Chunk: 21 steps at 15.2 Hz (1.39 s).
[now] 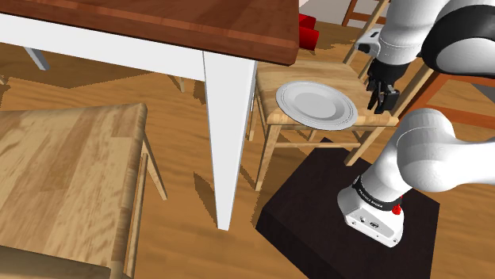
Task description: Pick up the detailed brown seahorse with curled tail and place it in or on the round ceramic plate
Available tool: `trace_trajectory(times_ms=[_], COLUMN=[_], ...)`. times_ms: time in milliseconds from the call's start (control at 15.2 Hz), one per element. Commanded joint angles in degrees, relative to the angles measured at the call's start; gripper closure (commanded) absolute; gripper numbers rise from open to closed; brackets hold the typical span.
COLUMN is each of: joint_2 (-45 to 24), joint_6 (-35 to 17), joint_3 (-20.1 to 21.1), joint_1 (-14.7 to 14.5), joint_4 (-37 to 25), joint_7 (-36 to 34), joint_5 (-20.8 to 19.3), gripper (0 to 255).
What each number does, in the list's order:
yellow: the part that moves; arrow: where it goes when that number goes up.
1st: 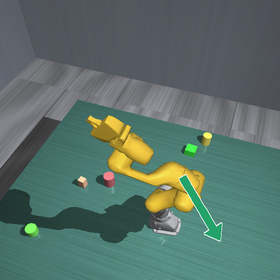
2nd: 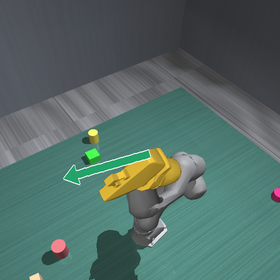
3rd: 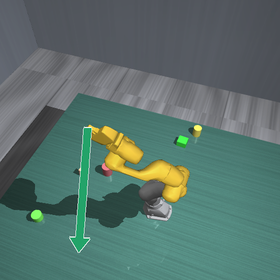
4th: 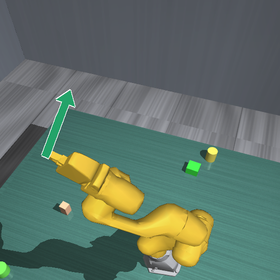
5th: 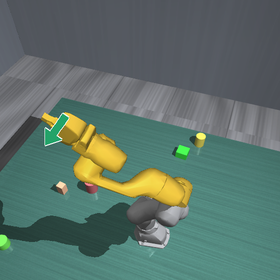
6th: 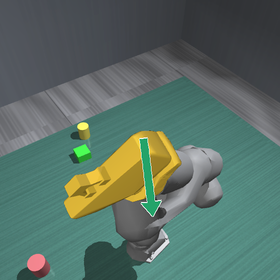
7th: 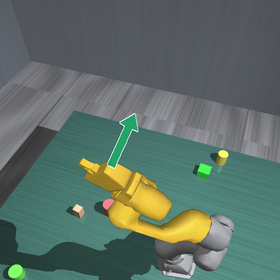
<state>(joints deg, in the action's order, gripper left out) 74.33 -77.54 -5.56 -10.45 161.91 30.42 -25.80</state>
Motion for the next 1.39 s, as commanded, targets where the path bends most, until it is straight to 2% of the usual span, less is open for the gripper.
trace_trajectory(times_ms=[0,462,528,1122,1320], joint_2=[0.5,0.5,0.5,0.5,-0.5], joint_6=[-0.4,-0.4,-0.4,-0.4,1.1], joint_3=[-0.4,-0.3,-0.3,-0.4,0.1], joint_1=[0.1,0.1,0.1,0.1,0.0], joint_4=[0.8,0.8,0.8,0.8,-1.8], joint_7=[0.1,0.1,0.1,0.1,0.7], joint_5=[-0.4,-0.4,-0.4,-0.4,0.0], gripper=[0,0,255,255,255])
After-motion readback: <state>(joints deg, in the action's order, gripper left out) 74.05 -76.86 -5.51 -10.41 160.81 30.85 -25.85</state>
